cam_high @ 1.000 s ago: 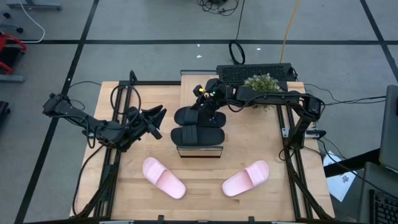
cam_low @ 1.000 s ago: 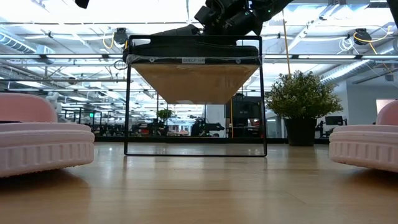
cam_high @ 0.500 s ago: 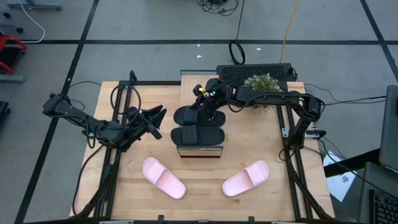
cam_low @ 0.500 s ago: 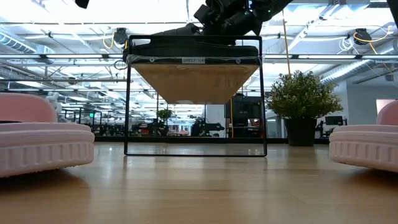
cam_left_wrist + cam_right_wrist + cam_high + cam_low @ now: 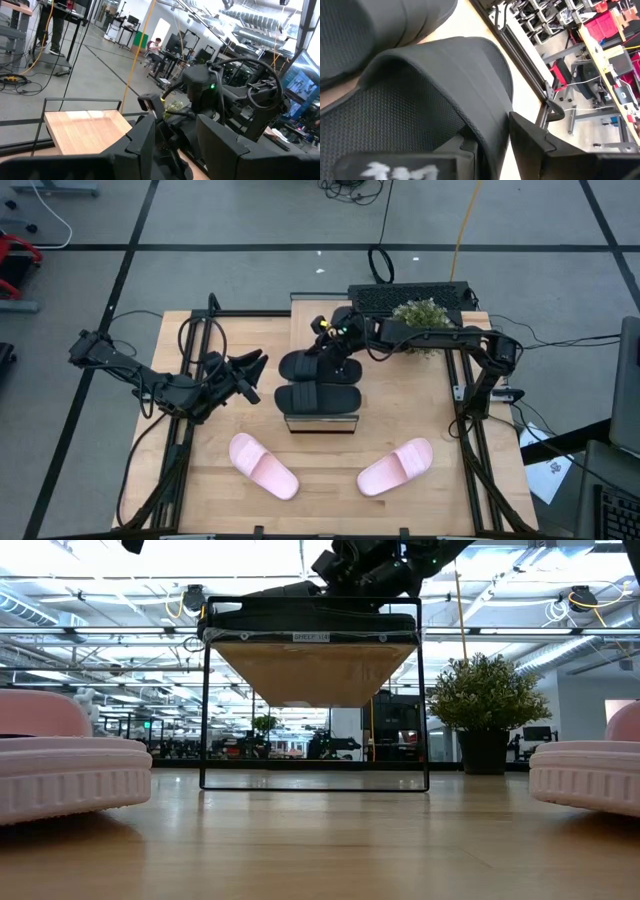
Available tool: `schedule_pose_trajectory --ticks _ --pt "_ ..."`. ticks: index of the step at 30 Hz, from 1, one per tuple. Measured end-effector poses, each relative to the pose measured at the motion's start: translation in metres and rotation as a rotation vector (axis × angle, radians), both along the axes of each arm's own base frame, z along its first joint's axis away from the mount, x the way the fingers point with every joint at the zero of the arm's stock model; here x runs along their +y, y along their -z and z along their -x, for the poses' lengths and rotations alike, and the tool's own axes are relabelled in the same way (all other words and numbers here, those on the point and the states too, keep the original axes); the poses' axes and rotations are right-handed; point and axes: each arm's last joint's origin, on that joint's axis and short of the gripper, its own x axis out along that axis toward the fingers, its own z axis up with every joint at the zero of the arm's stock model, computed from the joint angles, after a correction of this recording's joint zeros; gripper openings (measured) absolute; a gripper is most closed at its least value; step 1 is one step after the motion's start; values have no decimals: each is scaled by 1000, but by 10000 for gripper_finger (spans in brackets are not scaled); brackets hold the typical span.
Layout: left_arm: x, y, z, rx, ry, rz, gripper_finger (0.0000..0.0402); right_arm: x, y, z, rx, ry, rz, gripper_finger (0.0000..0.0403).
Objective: Pick and place slides into the shelf
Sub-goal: Put the black slide on the shelf
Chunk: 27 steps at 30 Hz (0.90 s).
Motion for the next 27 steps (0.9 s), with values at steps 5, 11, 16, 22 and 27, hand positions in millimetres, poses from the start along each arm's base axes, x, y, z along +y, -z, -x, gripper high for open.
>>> schedule_pose_trajectory --ticks 5,11,16,22,27 --pt "0 0 0 0 0 0 140 2 5 1 -1 -4 1 80" --pt "0 0 0 0 0 0 140 2 3 -1 -36 -6 11 80" --pt "0 0 0 1 0 -1 140 3 3 -1 -36 -9 15 80" --pt "0 0 0 10 -2 -12 140 3 3 -1 -37 -16 29 80" --pt "1 0 0 11 -5 -12 140 3 3 -1 -37 -17 28 80"
